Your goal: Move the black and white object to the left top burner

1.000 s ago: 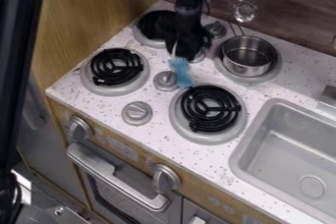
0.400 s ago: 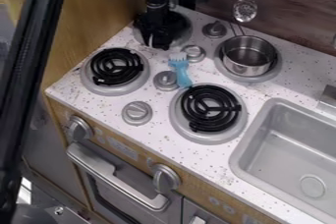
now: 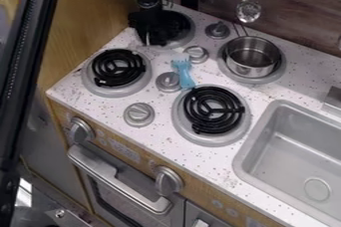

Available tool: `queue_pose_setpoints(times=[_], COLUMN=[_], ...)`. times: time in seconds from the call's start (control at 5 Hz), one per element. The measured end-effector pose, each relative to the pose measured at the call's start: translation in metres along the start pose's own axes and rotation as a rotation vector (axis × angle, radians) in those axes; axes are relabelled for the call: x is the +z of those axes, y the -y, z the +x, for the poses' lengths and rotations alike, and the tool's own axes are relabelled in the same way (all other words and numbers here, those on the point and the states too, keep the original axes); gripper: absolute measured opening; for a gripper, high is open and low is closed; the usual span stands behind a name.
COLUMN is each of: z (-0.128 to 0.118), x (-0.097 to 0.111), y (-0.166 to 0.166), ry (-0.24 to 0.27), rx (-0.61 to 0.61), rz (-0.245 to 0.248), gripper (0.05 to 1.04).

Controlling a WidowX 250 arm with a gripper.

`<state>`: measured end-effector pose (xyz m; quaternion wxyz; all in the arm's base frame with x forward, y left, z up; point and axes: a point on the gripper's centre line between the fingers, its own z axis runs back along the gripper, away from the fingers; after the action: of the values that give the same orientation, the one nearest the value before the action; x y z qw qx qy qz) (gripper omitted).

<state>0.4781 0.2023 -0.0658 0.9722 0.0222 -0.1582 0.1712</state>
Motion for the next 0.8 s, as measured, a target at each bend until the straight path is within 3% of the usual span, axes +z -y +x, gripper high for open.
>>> queue_pose_setpoints(times=[0.2, 0.4, 0.6, 0.8], z=[0.002, 0.003, 0.006, 0.020], x=[0.000, 0.000, 0.001, 0.007], y=[-0.001, -0.001, -0.004, -0.009], ry=[0.036, 0.048, 0.056, 0.109], rx=[0.005, 0.012, 0.004, 0.005], rz=[-0.005, -0.045, -0.035, -0.012], gripper=[0.596, 0.596, 0.641, 0.947])
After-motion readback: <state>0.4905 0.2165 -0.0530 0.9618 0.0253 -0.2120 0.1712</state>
